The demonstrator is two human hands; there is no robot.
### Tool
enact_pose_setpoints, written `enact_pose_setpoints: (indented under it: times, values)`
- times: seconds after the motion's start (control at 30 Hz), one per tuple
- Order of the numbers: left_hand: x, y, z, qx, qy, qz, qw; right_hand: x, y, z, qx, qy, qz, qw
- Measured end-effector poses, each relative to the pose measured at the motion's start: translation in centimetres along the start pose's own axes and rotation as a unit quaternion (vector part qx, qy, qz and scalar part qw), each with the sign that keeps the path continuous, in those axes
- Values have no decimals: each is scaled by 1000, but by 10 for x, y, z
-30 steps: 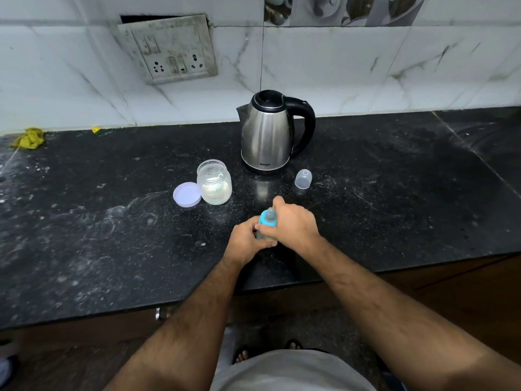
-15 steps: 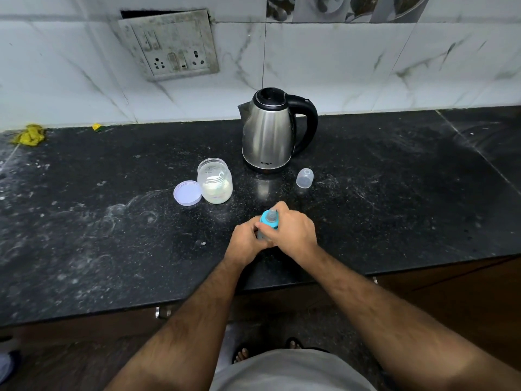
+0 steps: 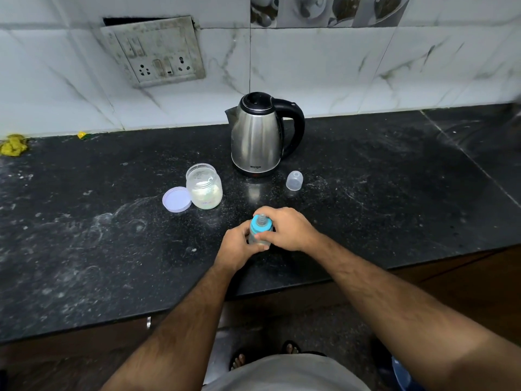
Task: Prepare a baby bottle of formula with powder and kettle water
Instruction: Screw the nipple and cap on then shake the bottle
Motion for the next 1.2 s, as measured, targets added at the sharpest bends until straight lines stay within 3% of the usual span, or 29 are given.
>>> enact_pose_setpoints:
  times: [0.17, 0.27, 0.37, 0.43, 0.73, 0.93, 1.07, 1.2]
  values:
    - [-3, 0, 1, 29, -34, -20, 999, -12, 5, -21, -30, -151, -86, 984]
    - [-1, 0, 2, 14, -15, -20, 1000, -7, -2, -17, 2, -103, -113, 988]
    - [0, 1, 1, -15, 9, -5, 1000, 4, -1, 1, -37, 39, -50, 997]
    - [1, 3, 1, -14, 12, -1, 1000, 7, 3, 8, -48, 83, -16, 995]
    - [-3, -1, 0, 25, -18, -12, 999, -5, 2, -6, -17, -41, 5, 999]
    - [-6, -5, 0, 73, -49, -23, 996, -18, 7, -22, 23, -182, -81, 980]
    - [-5, -5, 0, 69, -38, -15, 997, -18, 9, -20, 22, -179, -103, 978]
    - [-9, -7, 1, 52, -48, -22, 997, -16, 6, -15, 24, -119, -119, 985]
Point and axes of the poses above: each hand's wrist, its own x-axis towards the middle knuckle, its own z-axis out of the back of the hand, y = z × x, the point moved 6 cm from there along x, towards the middle knuckle, and after that the axes turned 9 degrees about x, right-handed, at the moved point
